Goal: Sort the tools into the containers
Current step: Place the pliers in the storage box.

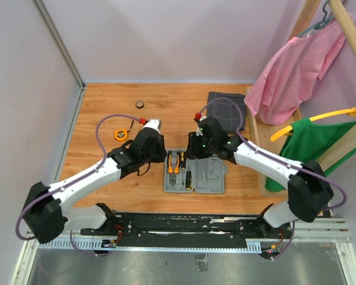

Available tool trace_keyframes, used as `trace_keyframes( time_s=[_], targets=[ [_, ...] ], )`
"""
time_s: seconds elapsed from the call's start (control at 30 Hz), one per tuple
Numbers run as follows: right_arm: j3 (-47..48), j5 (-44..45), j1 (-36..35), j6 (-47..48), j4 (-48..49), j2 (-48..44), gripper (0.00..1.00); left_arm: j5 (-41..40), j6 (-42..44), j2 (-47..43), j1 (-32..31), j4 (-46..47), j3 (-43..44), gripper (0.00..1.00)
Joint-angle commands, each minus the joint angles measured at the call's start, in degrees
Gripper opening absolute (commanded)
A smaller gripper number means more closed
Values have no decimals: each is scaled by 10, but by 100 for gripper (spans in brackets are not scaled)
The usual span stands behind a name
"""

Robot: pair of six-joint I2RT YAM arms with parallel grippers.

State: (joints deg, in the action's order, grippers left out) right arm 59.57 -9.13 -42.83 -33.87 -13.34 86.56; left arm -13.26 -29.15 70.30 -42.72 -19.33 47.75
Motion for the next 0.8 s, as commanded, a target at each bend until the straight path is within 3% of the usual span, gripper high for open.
trace_keyframes(
  time_s=[0.0, 0.17, 0.3, 0.47, 0.77],
  targets=[
    [-50, 73, 28, 44, -52, -65, 42, -50, -7, -74, 14, 9, -41, 34],
    [-117, 78, 53, 53, -53, -117, 49, -77, -23, -146, 18, 10, -85, 45],
    [-164, 36, 59, 46, -18, -130, 55, -97, -52, -201, 19, 12, -119, 48],
    [-202, -51, 60, 10, 82, -113, 56, -117, -76, -254, 19, 2, -146, 49],
    [-190, -64, 60, -21, 143, -41, 52, -139, -79, -251, 19, -27, -144, 50]
  ],
)
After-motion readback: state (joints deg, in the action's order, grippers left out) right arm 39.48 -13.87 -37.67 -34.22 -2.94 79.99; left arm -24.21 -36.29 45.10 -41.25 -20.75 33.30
